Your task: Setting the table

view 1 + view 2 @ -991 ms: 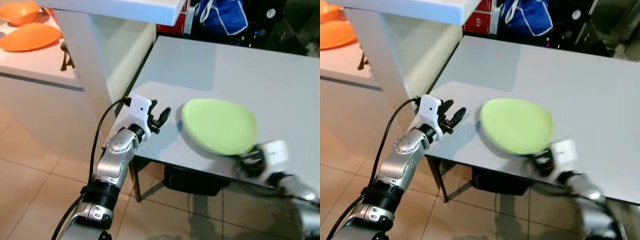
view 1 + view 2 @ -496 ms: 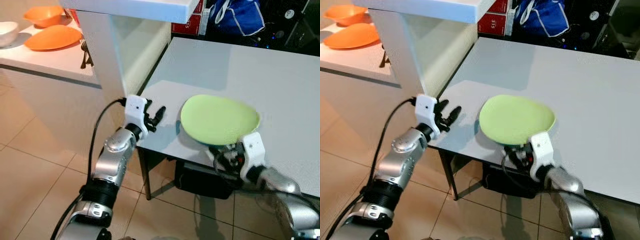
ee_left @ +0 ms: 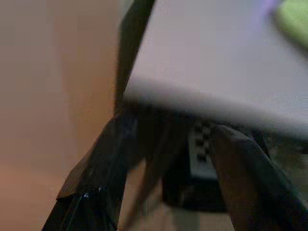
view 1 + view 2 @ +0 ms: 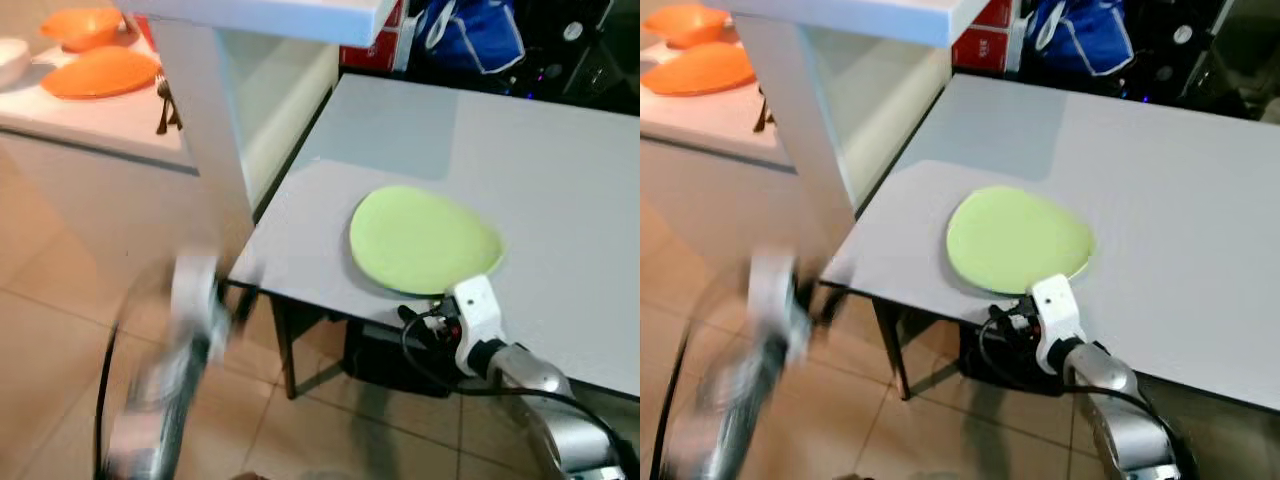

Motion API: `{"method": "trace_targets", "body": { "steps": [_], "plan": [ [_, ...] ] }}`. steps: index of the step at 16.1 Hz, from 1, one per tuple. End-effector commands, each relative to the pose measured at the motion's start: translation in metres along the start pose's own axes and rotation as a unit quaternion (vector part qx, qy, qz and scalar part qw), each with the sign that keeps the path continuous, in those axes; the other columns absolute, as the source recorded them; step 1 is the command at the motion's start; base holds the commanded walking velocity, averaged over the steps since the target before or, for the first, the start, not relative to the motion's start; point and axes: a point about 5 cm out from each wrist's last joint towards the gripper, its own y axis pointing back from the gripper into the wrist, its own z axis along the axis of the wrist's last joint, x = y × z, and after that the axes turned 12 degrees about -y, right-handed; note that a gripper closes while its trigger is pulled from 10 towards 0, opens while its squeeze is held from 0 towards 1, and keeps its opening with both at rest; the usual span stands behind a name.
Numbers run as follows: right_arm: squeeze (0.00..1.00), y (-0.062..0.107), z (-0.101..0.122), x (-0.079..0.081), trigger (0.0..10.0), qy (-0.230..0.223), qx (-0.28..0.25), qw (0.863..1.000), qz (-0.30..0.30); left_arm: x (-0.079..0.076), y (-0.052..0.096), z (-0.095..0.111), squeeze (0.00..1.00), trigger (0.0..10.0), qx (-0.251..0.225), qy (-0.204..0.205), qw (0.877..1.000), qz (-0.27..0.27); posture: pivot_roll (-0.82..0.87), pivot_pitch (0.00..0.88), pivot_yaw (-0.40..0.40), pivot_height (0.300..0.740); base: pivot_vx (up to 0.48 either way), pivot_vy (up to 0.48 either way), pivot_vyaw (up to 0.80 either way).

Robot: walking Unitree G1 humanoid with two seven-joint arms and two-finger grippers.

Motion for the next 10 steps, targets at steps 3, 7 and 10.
{"method": "trace_targets", "body": {
  "steps": [3,7,10],
  "plan": [
    [0.0,-0.007,-0.016,0.005,10.0,-0.008,0.033,0.999,-0.003,-0.006,0.002,0.009,0.0,10.0,-0.029,-0.006,0.999,0.024,0.04,0.0,-0.022,0.74,0.0,0.0,0.0],
    [0.0,-0.016,-0.01,0.001,10.0,0.007,0.017,1.0,0.006,-0.01,-0.013,0.027,0.0,10.0,-0.046,-0.011,0.999,0.018,0.04,0.0,-0.011,0.74,0.0,0.0,0.0],
    [0.0,-0.011,-0.014,-0.006,10.0,0.013,0.018,1.0,-0.003,-0.016,-0.021,0.032,0.0,10.0,-0.055,-0.019,0.998,0.005,0.02,0.0,0.001,0.74,0.0,0.0,0.0]
  ]
}}
